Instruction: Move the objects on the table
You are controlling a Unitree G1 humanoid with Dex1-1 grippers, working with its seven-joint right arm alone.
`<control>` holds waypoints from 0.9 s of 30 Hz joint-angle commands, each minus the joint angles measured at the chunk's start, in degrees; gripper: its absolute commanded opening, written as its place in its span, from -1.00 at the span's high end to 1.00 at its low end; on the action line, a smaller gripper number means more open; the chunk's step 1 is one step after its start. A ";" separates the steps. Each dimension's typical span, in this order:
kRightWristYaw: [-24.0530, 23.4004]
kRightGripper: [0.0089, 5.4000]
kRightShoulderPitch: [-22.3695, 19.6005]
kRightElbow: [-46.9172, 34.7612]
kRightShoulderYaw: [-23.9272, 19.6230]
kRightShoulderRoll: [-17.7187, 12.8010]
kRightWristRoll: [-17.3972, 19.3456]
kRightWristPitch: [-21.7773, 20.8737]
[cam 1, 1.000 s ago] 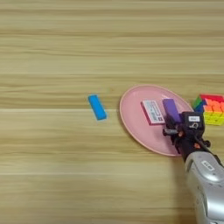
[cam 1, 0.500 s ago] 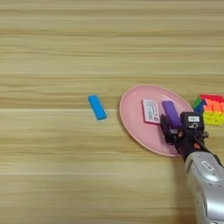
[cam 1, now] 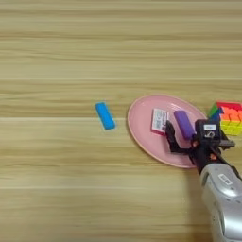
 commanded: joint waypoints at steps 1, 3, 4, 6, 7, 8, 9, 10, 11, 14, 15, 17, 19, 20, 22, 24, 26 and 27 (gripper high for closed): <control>-0.42 -0.98 -1.66 -3.23 -0.45 -0.96 0.34 -2.35; -0.45 -0.98 -1.60 -3.39 -0.47 -0.94 0.34 -2.42; -0.46 -0.98 -1.58 -3.49 -0.49 -0.92 0.35 -2.45; -0.52 -0.98 -1.59 -3.57 -0.55 -0.90 0.34 -2.62; -0.55 -0.98 -1.61 -3.59 -0.67 -0.87 0.40 -2.79; -0.63 -0.98 -1.63 -3.70 -0.84 -0.84 0.43 -3.08; -0.69 -0.98 -1.64 -3.83 -0.97 -0.84 0.45 -3.27; -0.68 -0.98 -1.62 -4.15 -1.08 -0.86 0.50 -3.26; -0.68 -0.98 -1.59 -4.50 -1.16 -0.87 0.55 -3.21; -0.70 -0.98 -1.60 -5.30 -1.56 -0.89 0.79 -3.32; -0.69 -0.98 -1.54 -5.73 -1.61 -0.89 0.84 -3.28; -0.65 -0.98 -1.35 -6.66 -1.62 -0.82 0.89 -3.11; -0.57 -0.98 -1.18 -7.90 -1.56 -0.70 0.98 -3.04; -0.49 -0.98 -1.13 -8.36 -1.56 -0.67 1.07 -3.07; -0.50 -0.98 -1.25 -8.73 -1.88 -0.68 1.30 -3.15; -0.75 -0.98 -1.76 -8.34 -2.84 -1.06 1.48 -3.58; -1.15 -0.98 -2.52 -7.71 -4.49 -1.68 1.74 -4.19; -1.43 -0.98 -2.98 -7.39 -5.48 -2.11 1.84 -4.37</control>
